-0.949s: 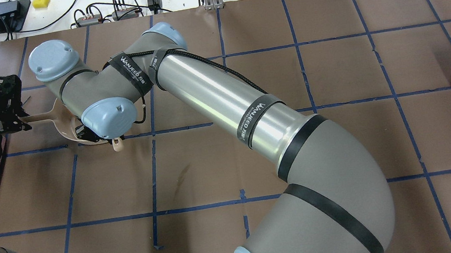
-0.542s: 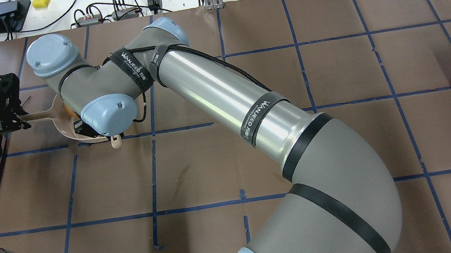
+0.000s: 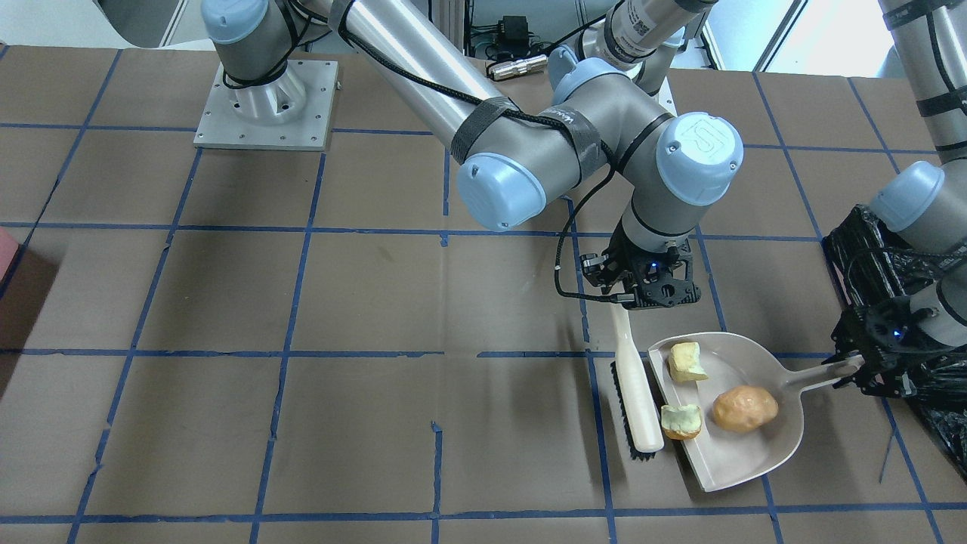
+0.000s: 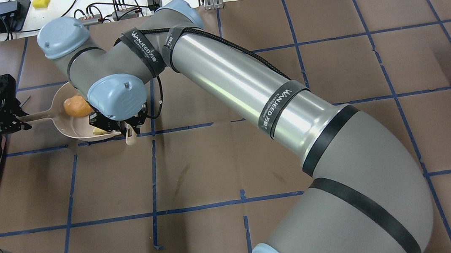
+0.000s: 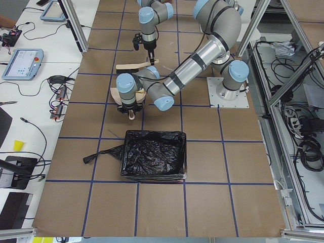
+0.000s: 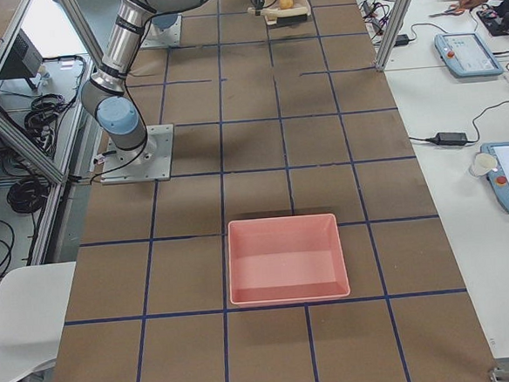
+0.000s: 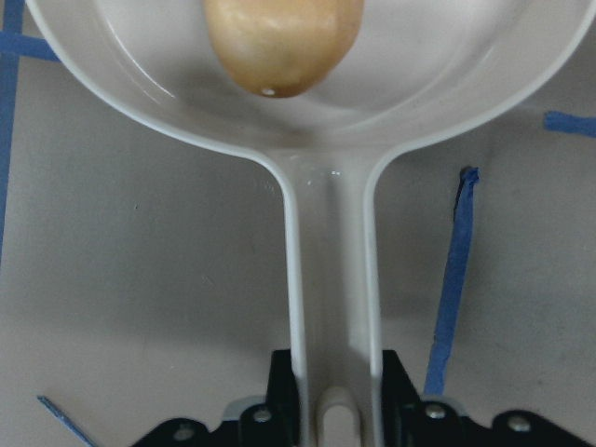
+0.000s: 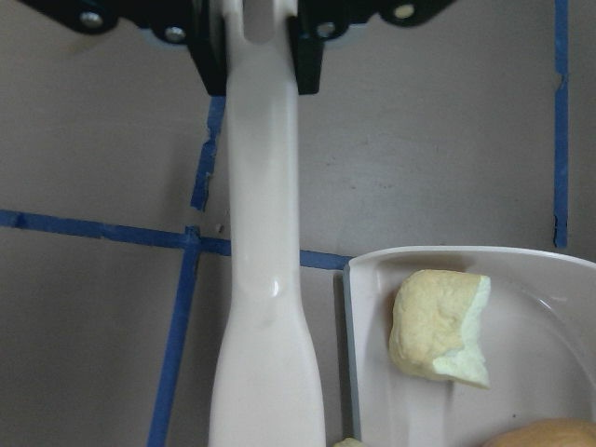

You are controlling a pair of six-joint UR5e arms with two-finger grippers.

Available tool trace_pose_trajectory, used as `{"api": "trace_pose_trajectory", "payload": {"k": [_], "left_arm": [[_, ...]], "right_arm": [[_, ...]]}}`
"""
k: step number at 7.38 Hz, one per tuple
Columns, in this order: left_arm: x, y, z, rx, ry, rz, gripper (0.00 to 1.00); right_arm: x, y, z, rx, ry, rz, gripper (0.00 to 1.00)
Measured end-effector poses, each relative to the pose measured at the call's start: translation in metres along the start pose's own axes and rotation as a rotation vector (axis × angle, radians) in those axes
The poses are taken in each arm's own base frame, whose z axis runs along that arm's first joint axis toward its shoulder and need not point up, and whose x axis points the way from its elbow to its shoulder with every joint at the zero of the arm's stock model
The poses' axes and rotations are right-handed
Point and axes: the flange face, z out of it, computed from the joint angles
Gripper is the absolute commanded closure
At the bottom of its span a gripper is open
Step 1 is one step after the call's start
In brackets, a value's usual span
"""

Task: Sweep and dump trash in nearest bin
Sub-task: 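Lift the loaded dustpan with the left gripper while the right withdraws the brush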

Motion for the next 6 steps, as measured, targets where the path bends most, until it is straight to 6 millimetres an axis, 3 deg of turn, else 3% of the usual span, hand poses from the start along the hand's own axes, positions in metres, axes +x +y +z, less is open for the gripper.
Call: {"api": "trace_pose_trajectory", "payload": {"k": [1, 3, 5, 6], "left_arm": [[0.001, 0.006, -0.004, 0.039, -0.005, -0.013, 0.98], [0.005, 0.020, -0.010, 0.151, -0.015, -0.065, 0.98], [0.016, 0.039, -0.023, 0.284, -0.028, -0.144, 0.98], [0.023, 0.052, -0.029, 0.336, -0.034, -0.188, 0.98]], "right_arm": [[0.015, 0.004, -0.003, -0.022, 0.018, 0.029, 1.00], [0.080, 0.018, -0.026, -0.062, 0.039, 0.087, 1.00], [0.153, 0.056, -0.036, -0.069, 0.035, 0.097, 1.00], [0.180, 0.083, -0.031, -0.058, 0.035, 0.088, 1.00]]}}
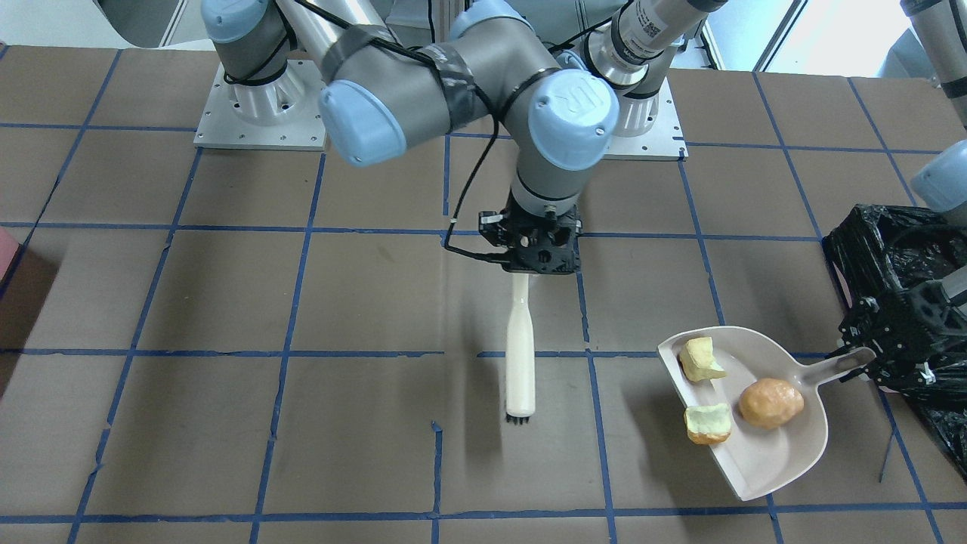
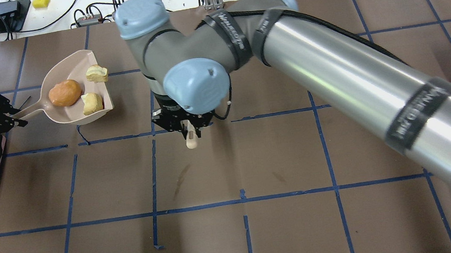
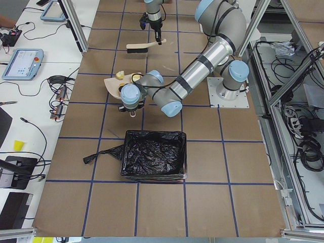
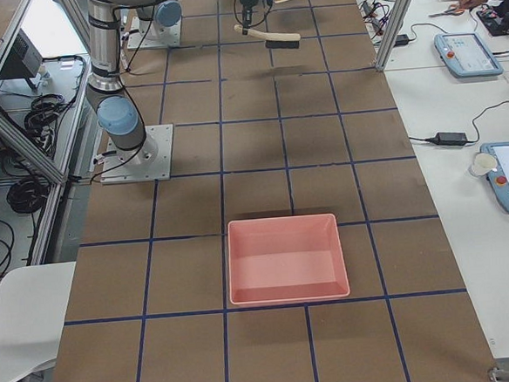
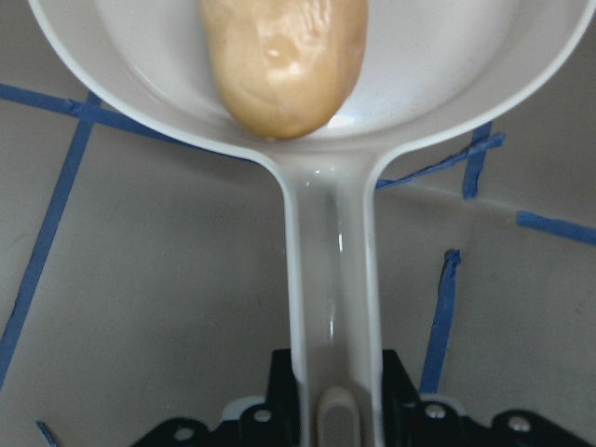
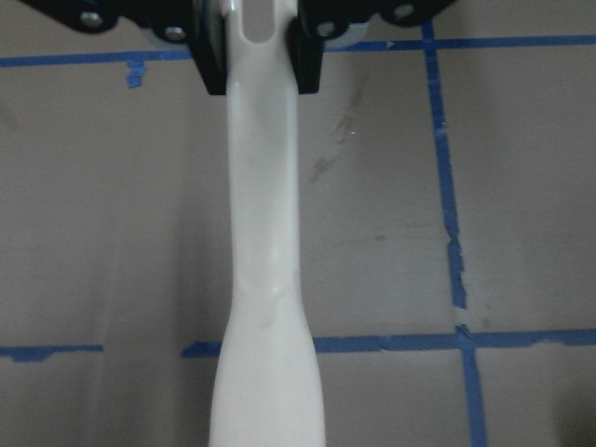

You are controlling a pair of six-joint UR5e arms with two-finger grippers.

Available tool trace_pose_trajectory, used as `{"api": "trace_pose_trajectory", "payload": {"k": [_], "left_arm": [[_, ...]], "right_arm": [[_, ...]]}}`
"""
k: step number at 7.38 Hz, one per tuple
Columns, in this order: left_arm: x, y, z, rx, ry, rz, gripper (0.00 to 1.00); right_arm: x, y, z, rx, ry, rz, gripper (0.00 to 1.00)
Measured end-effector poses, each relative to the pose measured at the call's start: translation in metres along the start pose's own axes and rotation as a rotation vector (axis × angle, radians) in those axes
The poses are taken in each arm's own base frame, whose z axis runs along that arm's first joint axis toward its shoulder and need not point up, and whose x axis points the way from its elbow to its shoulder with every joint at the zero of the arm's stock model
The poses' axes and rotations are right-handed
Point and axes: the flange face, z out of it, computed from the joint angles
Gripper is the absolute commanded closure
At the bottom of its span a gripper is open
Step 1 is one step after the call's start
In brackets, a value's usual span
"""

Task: Sweep and dump trash in nearest bin
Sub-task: 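Lift the loaded dustpan with the left gripper while the right withdraws the brush, then tip the dustpan over the trash bag while the right gripper sets the brush down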

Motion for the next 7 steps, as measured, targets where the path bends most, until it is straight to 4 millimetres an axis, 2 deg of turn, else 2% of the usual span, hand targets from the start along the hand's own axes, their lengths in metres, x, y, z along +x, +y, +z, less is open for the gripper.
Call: {"api": "trace_pose_trajectory", "payload": {"k": [1, 3, 5, 7], "left_arm": [[0.004, 0.011, -0.010, 0.047, -0.013, -0.038, 0.98], [0.014, 0.031, -0.032, 0.131, -0.038, -0.109, 0.98], [0.034, 0.051, -0.073, 0.182, -0.073, -0.178, 0.98], [0.049, 0.073, -0.107, 0.222, -0.124, -0.237, 0.98]], "right_arm": [[0.020, 0.025, 0.012, 0.012, 0.004, -0.009, 1.00], [0.042, 0.067, 0.035, 0.032, 0.003, -0.040, 1.00], [0.051, 0.089, 0.067, 0.058, 0.015, -0.085, 0.99], [0.055, 0.096, 0.087, 0.049, 0.040, -0.088, 0.98]]}}
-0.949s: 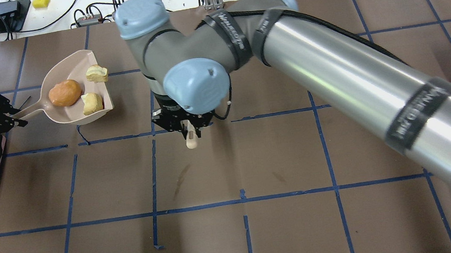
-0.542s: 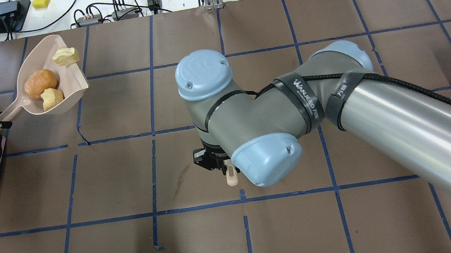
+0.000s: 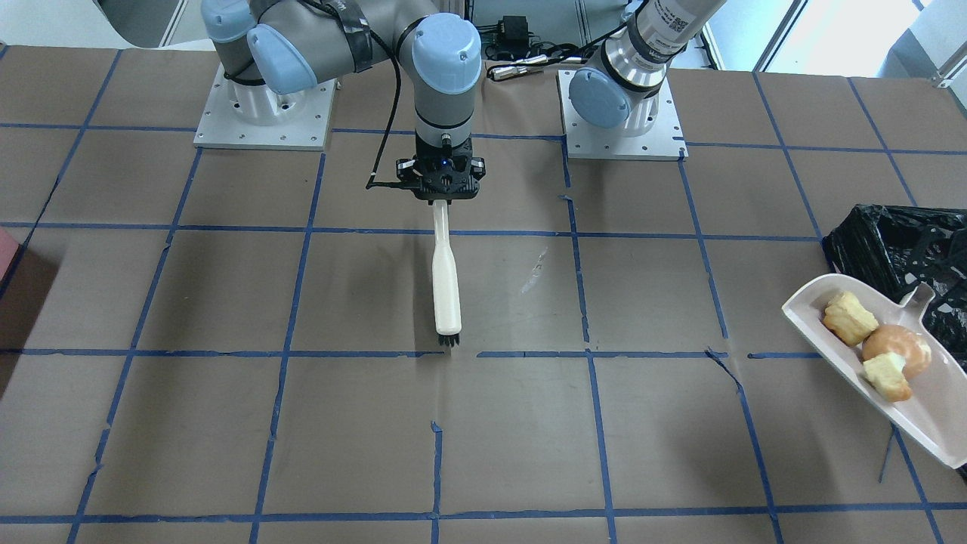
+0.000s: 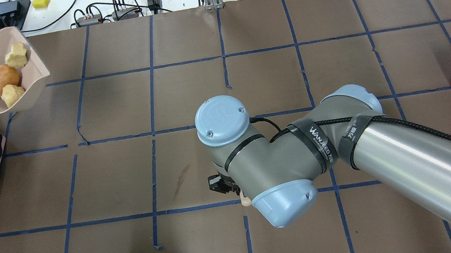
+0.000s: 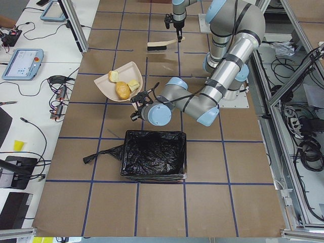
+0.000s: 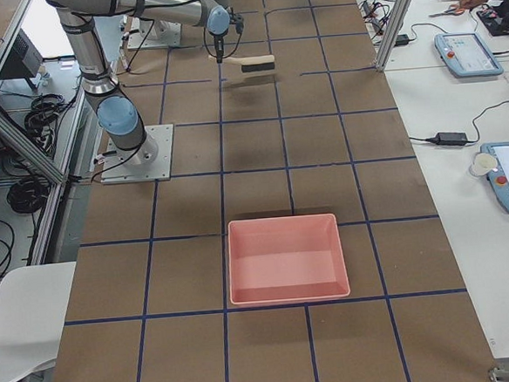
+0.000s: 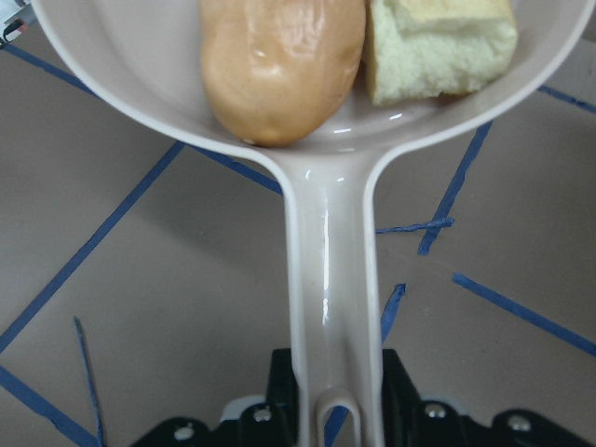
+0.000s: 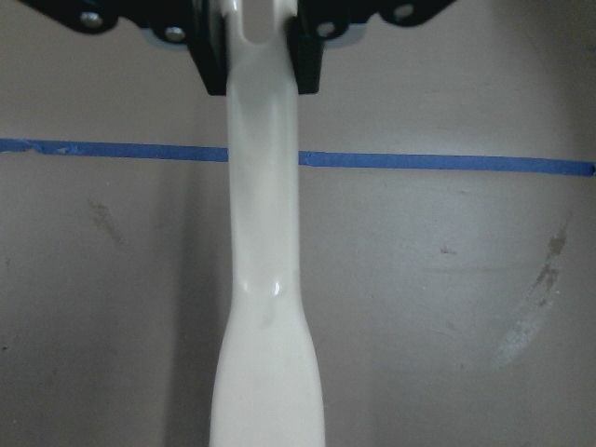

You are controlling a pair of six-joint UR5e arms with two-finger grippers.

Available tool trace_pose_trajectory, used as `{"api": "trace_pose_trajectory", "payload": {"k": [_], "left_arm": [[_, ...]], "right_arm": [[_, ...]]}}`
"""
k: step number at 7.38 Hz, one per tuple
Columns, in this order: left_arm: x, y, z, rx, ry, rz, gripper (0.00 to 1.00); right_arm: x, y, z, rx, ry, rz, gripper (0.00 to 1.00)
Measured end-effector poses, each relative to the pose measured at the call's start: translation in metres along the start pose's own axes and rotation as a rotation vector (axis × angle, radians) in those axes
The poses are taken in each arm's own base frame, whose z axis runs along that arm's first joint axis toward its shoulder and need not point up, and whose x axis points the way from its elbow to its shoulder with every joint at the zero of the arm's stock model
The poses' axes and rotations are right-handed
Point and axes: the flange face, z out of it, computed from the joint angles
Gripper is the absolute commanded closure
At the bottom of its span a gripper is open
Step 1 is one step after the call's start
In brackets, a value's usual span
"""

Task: Sweep and dump trash in nearest bin
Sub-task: 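Tip the dustpan over the trash bag while the right gripper sets the brush down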

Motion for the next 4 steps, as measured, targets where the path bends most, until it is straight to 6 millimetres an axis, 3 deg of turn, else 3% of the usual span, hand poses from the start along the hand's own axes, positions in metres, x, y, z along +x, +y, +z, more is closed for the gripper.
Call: {"api": "trace_pose_trajectory", "payload": {"k": [3, 4], "left_arm": [[0.000, 0.033, -0.070, -0.060, -0.090, -0.046, 0.98], [0.005, 0.045, -0.087, -0.122, -0.098, -0.062, 0.98]], "right_arm": [[-0.004, 0.000, 0.015, -0.028, 0.004, 0.010, 0.56], [-0.007, 0.000, 0.020, -0.034, 0.007, 0.008, 0.50]]}}
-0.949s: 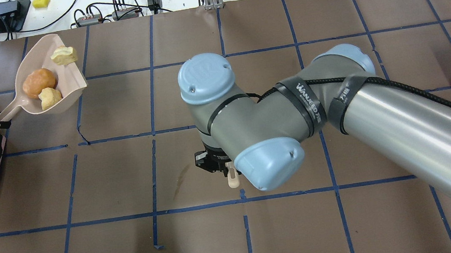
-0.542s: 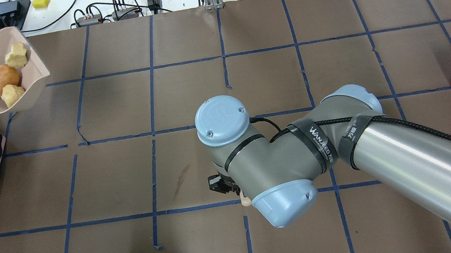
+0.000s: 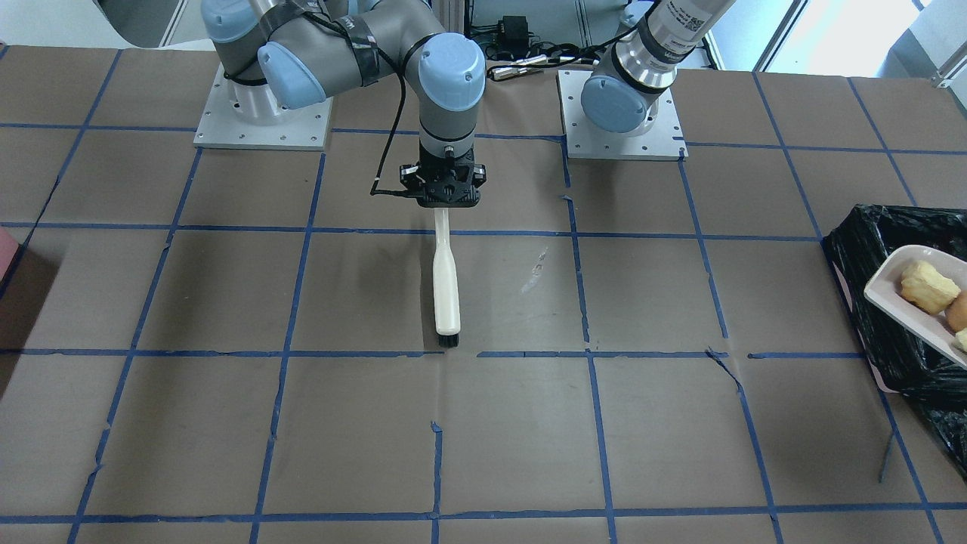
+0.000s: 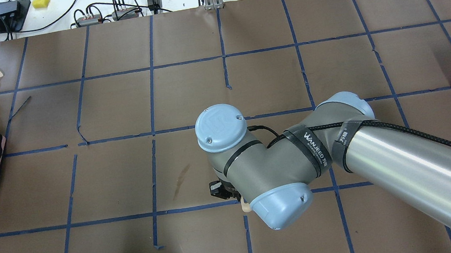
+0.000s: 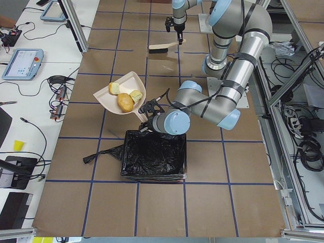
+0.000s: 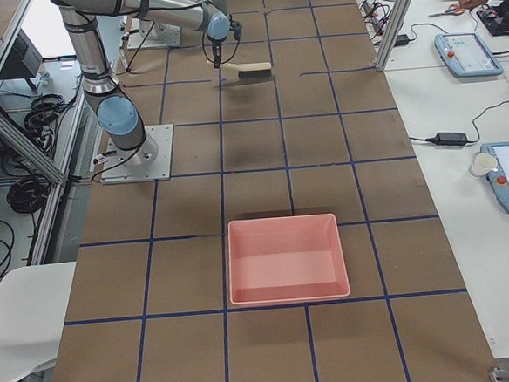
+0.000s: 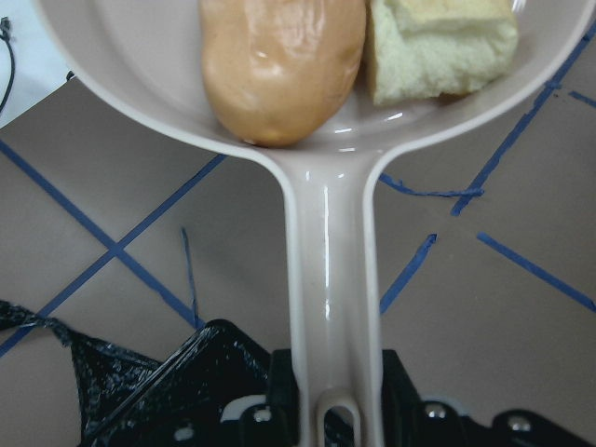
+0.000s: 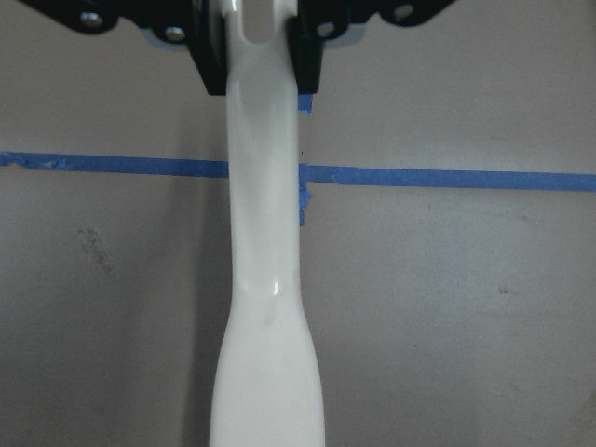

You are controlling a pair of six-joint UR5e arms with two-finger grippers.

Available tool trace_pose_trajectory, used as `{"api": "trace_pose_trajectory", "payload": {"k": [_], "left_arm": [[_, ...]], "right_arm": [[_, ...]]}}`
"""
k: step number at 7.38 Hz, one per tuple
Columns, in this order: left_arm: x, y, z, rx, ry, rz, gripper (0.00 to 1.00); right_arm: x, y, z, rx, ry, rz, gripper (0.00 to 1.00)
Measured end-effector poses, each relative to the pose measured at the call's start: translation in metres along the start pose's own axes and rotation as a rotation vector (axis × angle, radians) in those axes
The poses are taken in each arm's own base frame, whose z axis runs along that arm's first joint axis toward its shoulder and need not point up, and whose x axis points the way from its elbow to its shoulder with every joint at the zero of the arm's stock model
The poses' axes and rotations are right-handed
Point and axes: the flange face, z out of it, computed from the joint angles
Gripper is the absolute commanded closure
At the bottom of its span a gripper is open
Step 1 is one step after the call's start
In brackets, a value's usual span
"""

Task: Sweep and dump trash in nearest bin
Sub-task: 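Tip the dustpan over the trash bag while the right gripper sets the brush down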

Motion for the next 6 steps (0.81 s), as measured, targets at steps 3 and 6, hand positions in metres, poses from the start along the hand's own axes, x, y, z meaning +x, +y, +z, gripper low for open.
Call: {"api": "trace_pose_trajectory", "payload": {"k": [3, 6], "left_arm": [[0.015, 0.068, -0.067, -0.103, -0.060, -0.105, 0.98], [0.038, 0.139, -0.114, -0.140, -0.100, -0.229, 0.98]], "right_arm": [[-0.004, -0.002, 0.004, -0.004, 0.001, -0.009, 0.22], [-0.008, -0.010, -0.010, 0.025, -0.012, -0.015, 0.18]]}}
